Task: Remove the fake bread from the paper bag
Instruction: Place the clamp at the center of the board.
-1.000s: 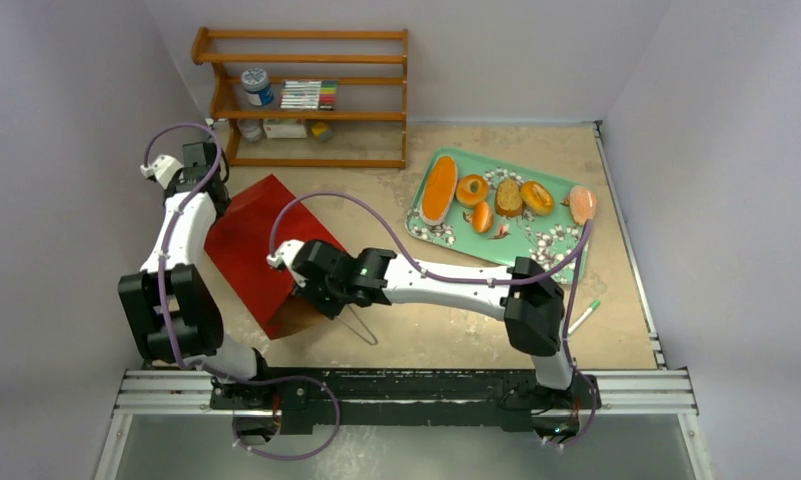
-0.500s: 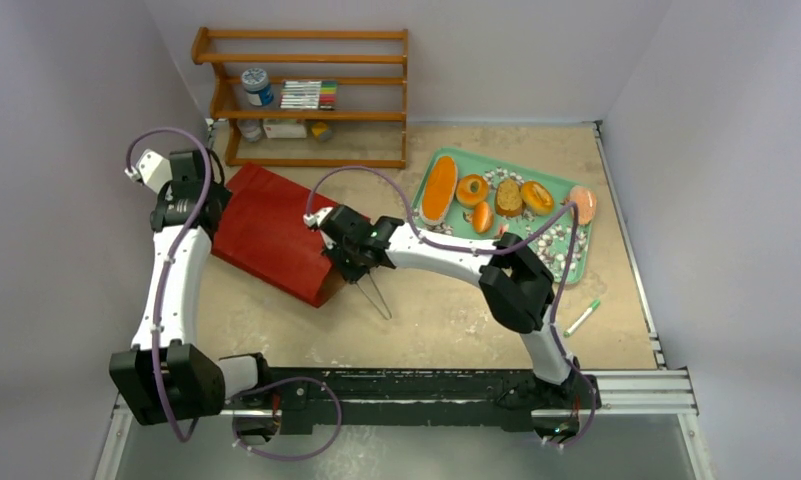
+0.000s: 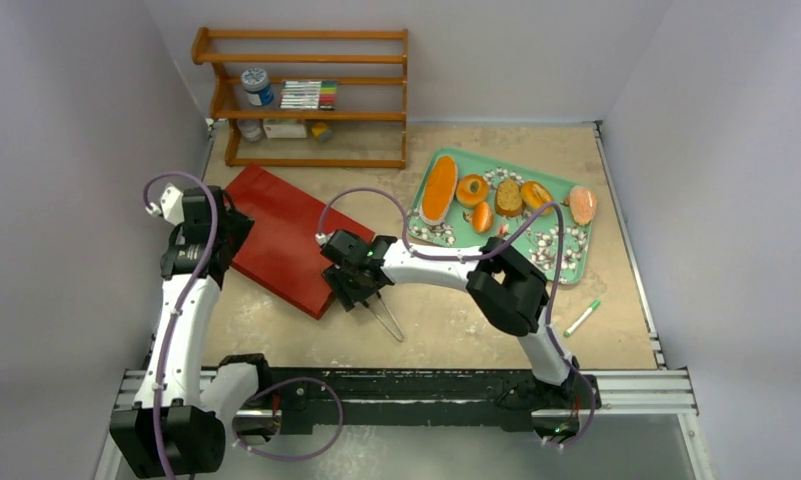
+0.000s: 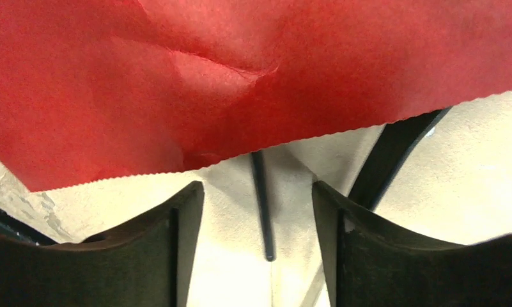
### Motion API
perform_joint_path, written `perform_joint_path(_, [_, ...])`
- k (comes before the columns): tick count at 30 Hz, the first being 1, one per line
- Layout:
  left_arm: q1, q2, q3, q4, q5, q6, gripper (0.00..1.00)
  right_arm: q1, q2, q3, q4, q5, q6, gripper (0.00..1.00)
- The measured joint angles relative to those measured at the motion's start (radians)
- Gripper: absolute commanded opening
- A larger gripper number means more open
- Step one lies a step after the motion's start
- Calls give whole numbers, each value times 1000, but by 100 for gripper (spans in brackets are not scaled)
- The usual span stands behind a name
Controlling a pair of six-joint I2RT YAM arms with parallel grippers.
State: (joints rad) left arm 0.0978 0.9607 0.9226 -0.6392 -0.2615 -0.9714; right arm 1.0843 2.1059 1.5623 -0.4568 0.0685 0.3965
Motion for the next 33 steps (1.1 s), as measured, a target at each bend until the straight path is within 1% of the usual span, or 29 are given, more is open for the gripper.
perform_joint_path(4, [-34,-1,-11,10,31,-24,40,10,-6,10,-25,32,35,68])
perform_joint_path(8, [-69,-24,-10,8,36,-32,39,32,-58,3,-58,77,77,68])
perform_joint_path(10, [-84,-50,-9,-1,34,-32,38,49,-128,-20,-63,95,94,66])
perform_joint_path(14, [-104,-122,5,-40,21,-33,35,77,-306,-89,-51,151,122,59])
perform_joint_path(15, [-109,-145,10,-48,16,-32,34,83,-359,-119,-39,170,133,60])
perform_joint_path(16, [-113,-162,15,-56,13,-32,34,87,-404,-150,-27,185,144,64])
perform_joint_path(17, [-117,-180,21,-64,10,-31,34,91,-465,-199,1,207,158,72])
perform_joint_path(19, [-123,-209,29,-78,2,-27,33,91,-582,-309,52,242,185,92])
perform_joint_path(20, [-125,-217,32,-84,-1,-20,33,88,-638,-367,78,262,198,99])
perform_joint_path(21, [-126,-222,32,-87,-1,-13,33,84,-687,-418,107,283,211,100])
perform_joint_path(24, [-128,-219,37,-80,0,11,32,66,-775,-523,182,338,241,100])
perform_joint_path(27, [-152,-174,43,-68,-6,45,32,42,-785,-555,240,380,265,98])
perform_joint_path(30, [-219,-82,87,-55,-44,90,33,23,-761,-555,273,392,277,93])
perform_joint_path(33, [-322,25,133,-29,-105,120,34,13,-733,-555,285,392,282,89])
